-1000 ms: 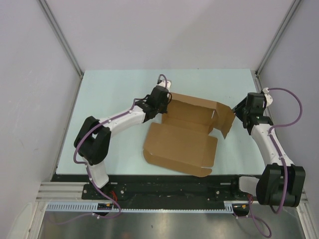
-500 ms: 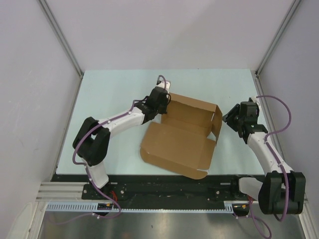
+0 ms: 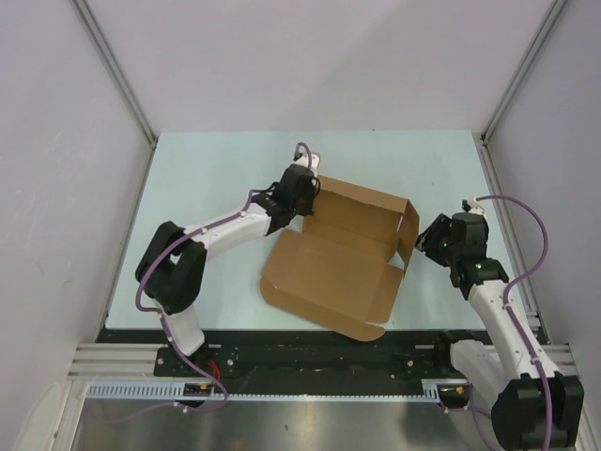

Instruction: Fold the paper box

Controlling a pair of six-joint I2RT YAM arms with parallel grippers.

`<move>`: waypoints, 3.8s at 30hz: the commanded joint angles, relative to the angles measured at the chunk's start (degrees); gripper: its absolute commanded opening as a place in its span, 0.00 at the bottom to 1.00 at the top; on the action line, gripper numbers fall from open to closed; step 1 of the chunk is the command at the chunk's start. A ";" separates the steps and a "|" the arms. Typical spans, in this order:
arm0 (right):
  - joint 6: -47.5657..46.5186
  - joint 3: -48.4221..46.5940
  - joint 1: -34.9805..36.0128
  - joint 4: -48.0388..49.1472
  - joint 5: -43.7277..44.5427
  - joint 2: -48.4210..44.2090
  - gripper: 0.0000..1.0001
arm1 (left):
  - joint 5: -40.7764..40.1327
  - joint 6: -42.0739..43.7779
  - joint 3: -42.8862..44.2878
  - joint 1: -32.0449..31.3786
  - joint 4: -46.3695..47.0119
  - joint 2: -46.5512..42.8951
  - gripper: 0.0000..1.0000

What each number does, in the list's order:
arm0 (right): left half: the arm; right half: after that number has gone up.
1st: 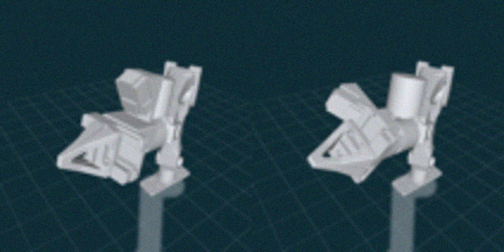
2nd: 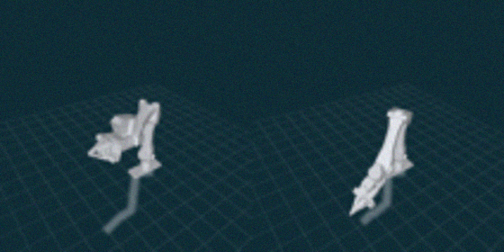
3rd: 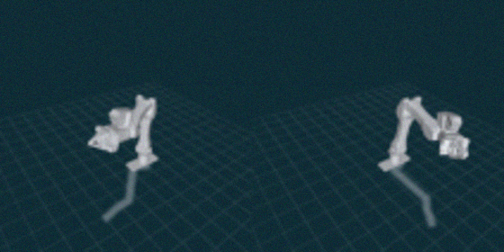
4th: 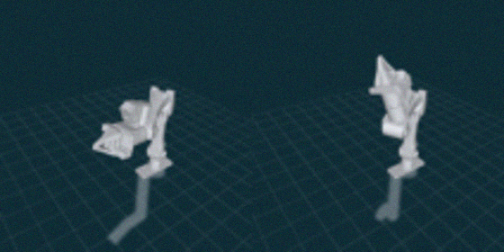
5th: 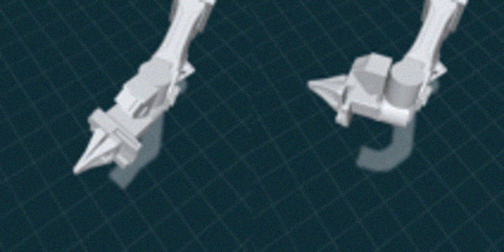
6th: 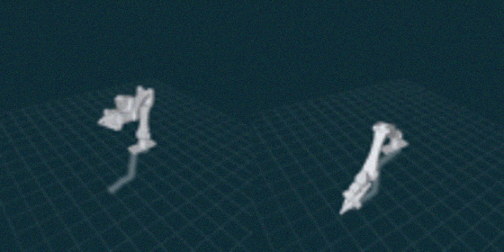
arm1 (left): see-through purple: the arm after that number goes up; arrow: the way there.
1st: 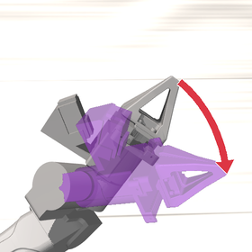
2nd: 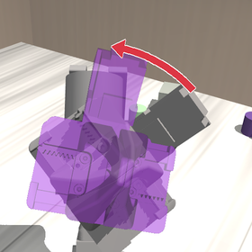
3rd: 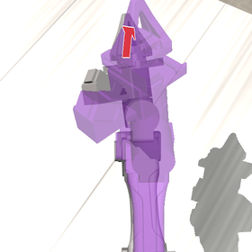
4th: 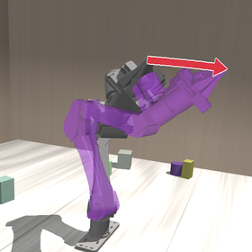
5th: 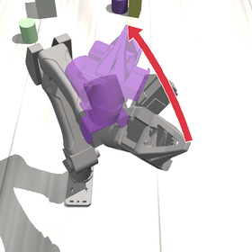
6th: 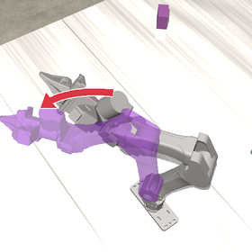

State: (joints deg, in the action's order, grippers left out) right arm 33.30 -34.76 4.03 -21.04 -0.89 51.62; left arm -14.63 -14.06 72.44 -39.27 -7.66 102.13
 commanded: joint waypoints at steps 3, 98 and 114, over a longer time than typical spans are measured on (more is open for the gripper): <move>-1.04 1.98 0.80 -2.08 -1.40 -11.35 0.54 | 6.28 -2.28 -2.84 0.77 -14.04 3.25 0.00; -0.44 -15.42 -0.06 -6.38 17.06 -1.88 0.61 | 9.78 -1.50 14.03 4.28 -25.82 11.51 0.00; 5.02 -11.20 -7.02 -4.45 9.68 0.34 0.63 | 13.67 0.62 18.78 5.25 -29.69 16.87 0.00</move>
State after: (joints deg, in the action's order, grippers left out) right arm 37.82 -46.70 -3.49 -24.38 10.39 54.41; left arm -4.49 -14.02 93.89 -34.44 -25.65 113.86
